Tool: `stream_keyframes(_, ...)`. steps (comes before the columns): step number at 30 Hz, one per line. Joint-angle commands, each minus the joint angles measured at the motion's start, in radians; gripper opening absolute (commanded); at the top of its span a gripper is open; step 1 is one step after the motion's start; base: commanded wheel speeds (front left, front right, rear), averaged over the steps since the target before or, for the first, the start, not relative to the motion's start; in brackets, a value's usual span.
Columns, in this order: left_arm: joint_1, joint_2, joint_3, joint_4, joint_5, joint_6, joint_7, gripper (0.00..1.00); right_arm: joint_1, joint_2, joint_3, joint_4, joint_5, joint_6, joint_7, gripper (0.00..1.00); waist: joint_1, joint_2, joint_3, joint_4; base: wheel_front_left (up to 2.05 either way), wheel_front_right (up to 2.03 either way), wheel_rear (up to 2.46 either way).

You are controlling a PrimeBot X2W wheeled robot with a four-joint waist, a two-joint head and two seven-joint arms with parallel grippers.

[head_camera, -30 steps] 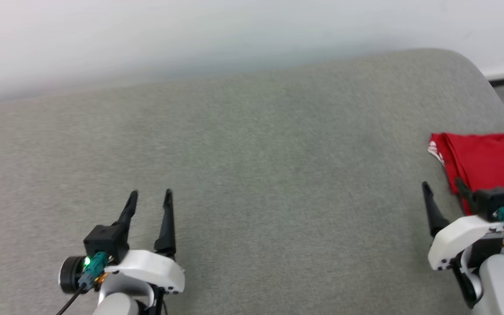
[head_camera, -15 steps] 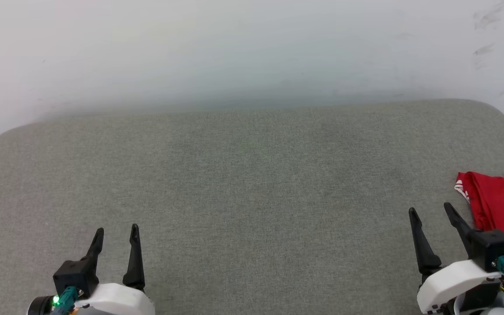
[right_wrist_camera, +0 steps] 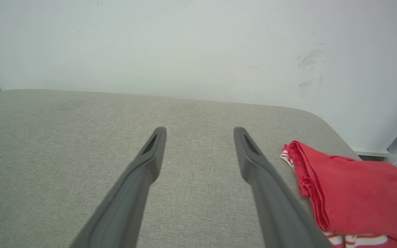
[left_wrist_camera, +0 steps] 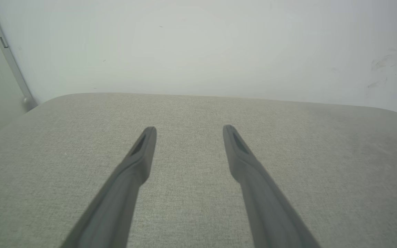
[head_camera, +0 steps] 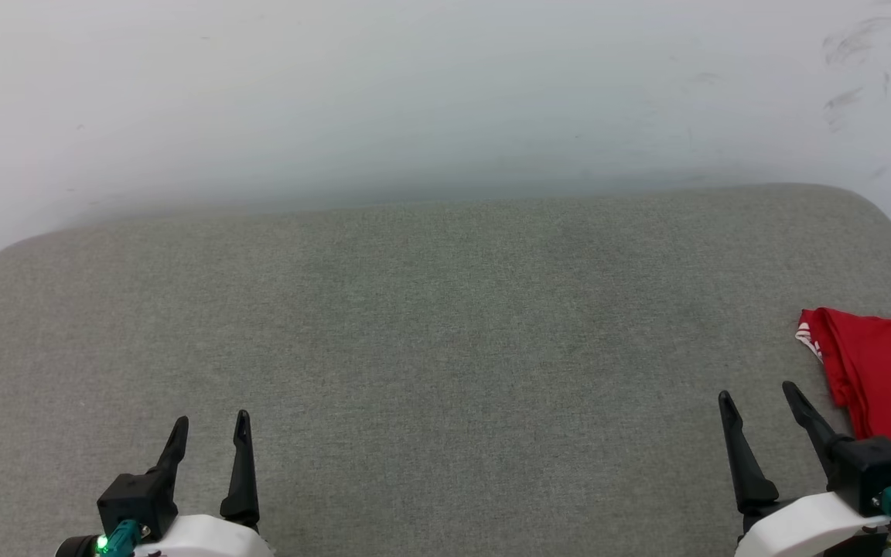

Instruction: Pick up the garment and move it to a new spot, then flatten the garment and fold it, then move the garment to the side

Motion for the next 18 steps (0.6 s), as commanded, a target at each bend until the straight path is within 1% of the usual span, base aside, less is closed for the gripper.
stream_keyframes(1,0.002,-0.004,0.005,0.002,0.004,-0.006,-0.007,1.0,0.01,0.005,0.002,-0.006,0.0,-0.001,0.002,1.0,0.0002,0.0,0.001,0.0,0.0,0.0,0.0)
stream_keyframes(10,-0.01,-0.007,0.01,0.012,0.005,-0.02,-0.007,1.0,0.005,0.006,0.01,-0.008,0.007,-0.001,0.001,1.0,0.0002,0.0,0.004,0.0,0.0,0.0,0.0)
stream_keyframes(11,-0.004,-0.006,0.007,0.011,0.001,-0.018,0.0,0.0,0.0,0.002,0.009,-0.002,0.004,0.0,0.003,0.0,0.0002,-0.0001,0.004,0.0,0.0,0.0,0.0)
stream_keyframes(13,0.004,-0.016,0.002,0.027,0.0,-0.017,0.002,0.0,0.005,0.002,0.01,0.016,0.004,0.0,0.004,0.0,0.0002,0.0,0.004,0.0,0.0,0.0,0.0)
stream_keyframes(15,0.002,-0.023,0.011,0.026,-0.03,-0.026,0.011,0.0,0.002,0.002,0.012,0.02,0.043,0.0,0.002,0.0,0.0002,0.0,0.005,0.001,0.0,0.0,0.0)
stream_keyframes(16,0.002,-0.023,0.011,0.026,-0.03,-0.026,0.011,0.0,0.002,0.002,0.012,0.02,0.043,0.0,0.002,0.0,0.0002,0.0,0.005,0.001,0.0,0.0,0.0)
stream_keyframes(17,-0.002,-0.03,0.022,0.027,-0.064,-0.035,0.021,0.0,-0.003,0.002,0.01,0.027,0.093,0.0,0.005,0.0,0.0002,0.0,0.006,0.002,0.0,0.0,0.0)
stream_keyframes(18,-0.004,-0.034,0.027,0.028,-0.08,-0.039,0.027,0.0,-0.006,0.002,0.009,0.032,0.116,0.0,0.007,0.0,0.0002,0.0,0.006,0.003,0.0,0.0,0.0)
